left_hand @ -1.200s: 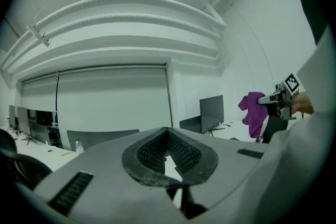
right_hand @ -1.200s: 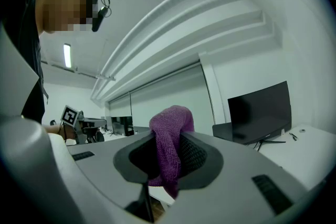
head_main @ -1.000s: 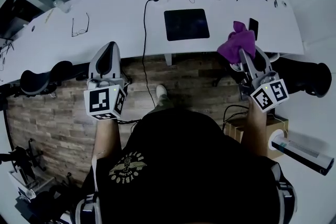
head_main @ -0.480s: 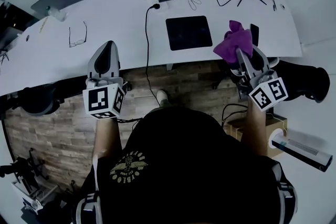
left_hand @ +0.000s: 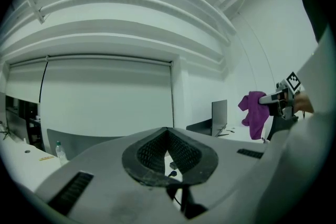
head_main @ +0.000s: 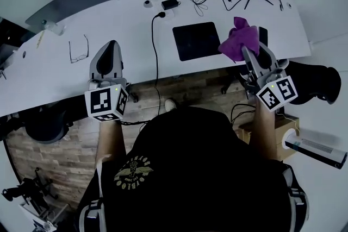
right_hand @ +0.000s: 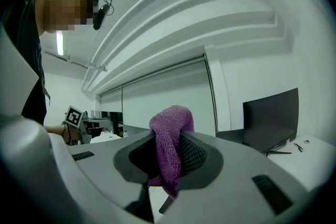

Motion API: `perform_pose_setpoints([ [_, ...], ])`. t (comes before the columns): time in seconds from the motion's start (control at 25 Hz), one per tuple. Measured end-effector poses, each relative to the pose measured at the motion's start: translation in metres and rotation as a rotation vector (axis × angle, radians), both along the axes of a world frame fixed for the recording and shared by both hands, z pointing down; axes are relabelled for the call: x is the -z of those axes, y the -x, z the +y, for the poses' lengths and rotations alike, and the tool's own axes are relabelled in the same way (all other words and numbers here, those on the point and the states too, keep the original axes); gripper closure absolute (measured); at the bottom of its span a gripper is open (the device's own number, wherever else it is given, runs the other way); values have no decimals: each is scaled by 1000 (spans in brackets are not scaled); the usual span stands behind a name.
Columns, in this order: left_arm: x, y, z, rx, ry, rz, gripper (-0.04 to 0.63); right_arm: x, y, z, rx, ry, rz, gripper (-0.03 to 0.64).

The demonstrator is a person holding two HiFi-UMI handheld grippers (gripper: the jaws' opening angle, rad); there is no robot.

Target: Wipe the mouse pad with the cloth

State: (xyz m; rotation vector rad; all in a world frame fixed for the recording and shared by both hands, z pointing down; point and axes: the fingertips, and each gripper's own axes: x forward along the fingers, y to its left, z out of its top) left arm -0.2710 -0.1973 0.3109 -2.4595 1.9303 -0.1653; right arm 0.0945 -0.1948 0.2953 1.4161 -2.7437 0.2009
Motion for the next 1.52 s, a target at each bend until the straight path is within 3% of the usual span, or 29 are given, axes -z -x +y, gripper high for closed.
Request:
perform_pose_setpoints([
  [0.4, -20, 1, -17, -21, 41, -5, 594, -19, 18, -23, 22, 42, -1, 532],
  [0.92, -47, 9, -26, 55, 117, -40, 594, -92, 90, -90, 228, 148, -61, 532],
  [1.28, -59, -6, -61, 90, 118, -47, 594, -180, 121, -139, 334, 299, -46, 532],
  [1.52, -79, -11, -70, 119, 182, -60, 594, -250, 139, -161, 378, 445, -62, 532],
])
